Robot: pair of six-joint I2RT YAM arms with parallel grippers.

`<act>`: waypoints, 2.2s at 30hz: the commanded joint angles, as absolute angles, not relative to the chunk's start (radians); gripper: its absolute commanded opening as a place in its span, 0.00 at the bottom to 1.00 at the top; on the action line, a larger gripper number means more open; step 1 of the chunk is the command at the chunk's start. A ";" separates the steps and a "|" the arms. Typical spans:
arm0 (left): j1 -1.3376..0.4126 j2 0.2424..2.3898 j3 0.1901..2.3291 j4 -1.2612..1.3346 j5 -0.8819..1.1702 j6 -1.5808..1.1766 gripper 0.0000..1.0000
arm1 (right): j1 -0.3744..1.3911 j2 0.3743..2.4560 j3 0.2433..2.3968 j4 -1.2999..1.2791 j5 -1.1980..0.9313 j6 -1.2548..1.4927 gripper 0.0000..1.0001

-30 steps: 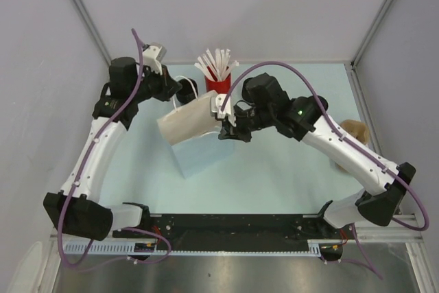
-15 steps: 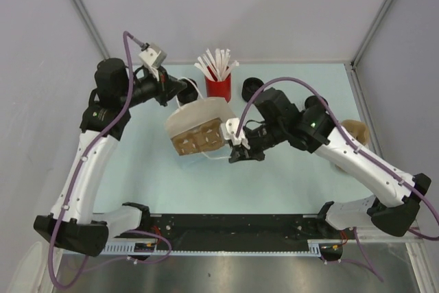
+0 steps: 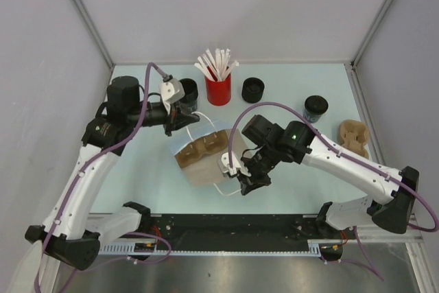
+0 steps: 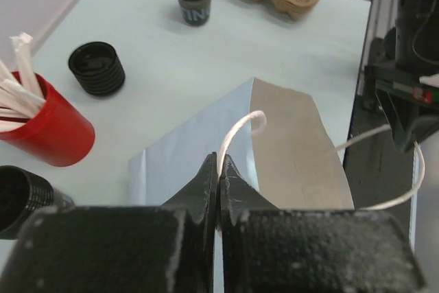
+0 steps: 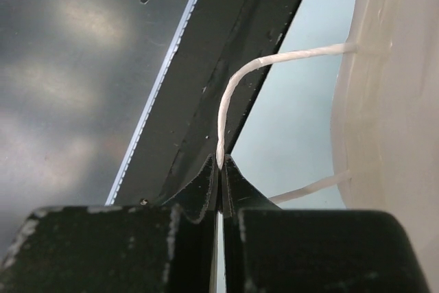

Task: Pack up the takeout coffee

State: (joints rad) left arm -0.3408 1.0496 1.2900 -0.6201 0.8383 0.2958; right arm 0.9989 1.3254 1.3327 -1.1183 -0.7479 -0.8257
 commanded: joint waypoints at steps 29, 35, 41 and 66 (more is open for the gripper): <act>-0.382 0.995 1.247 -0.629 0.672 0.302 0.00 | 0.976 1.207 1.276 -0.792 -0.532 -0.704 0.00; -0.330 1.040 1.266 -0.558 0.571 0.198 0.00 | 0.934 1.242 1.376 -0.698 -0.495 -0.654 0.00; -0.232 1.042 1.261 -0.486 0.563 0.134 0.00 | 0.905 1.307 1.473 -0.646 -0.469 -0.595 0.17; -0.100 1.141 1.315 -0.471 0.344 0.006 0.01 | 0.510 1.367 1.602 -0.424 -0.489 -0.247 1.00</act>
